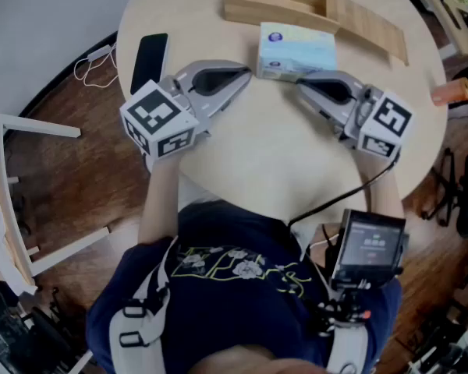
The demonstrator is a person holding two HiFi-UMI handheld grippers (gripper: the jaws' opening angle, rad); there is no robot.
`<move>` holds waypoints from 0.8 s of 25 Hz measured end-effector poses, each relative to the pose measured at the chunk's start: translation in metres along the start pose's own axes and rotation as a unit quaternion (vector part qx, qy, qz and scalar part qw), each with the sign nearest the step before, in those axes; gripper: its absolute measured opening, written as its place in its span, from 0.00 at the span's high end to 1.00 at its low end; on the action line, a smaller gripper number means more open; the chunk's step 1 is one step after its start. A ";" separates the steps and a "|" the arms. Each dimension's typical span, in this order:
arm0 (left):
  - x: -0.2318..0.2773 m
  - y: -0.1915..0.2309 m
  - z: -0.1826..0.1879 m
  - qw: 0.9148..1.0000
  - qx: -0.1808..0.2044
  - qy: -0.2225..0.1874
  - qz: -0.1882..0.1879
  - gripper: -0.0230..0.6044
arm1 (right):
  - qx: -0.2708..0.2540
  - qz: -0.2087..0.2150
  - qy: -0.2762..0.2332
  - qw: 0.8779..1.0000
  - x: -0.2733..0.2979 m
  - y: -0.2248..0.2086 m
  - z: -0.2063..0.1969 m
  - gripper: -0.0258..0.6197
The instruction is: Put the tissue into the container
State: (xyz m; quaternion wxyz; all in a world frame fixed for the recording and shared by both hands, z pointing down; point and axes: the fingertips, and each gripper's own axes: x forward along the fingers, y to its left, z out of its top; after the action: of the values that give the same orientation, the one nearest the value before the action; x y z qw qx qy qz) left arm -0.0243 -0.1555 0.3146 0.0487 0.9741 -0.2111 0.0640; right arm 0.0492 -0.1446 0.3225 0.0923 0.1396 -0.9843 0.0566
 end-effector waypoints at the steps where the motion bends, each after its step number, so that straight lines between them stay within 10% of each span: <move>1: 0.000 0.000 0.000 1.000 0.000 0.000 0.001 0.96 | 0.000 0.001 0.003 1.000 0.000 0.000 -0.001 0.94; 20: 0.001 0.001 -0.002 1.000 -0.001 0.000 0.003 0.96 | 0.008 -0.003 0.017 1.000 0.004 -0.003 -0.004 0.94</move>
State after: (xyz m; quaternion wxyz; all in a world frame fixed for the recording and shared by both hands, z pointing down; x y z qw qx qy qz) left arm -0.0243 -0.1563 0.3166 0.0498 0.9736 -0.2136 0.0634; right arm 0.0473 -0.1477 0.3272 0.1076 0.1422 -0.9817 0.0665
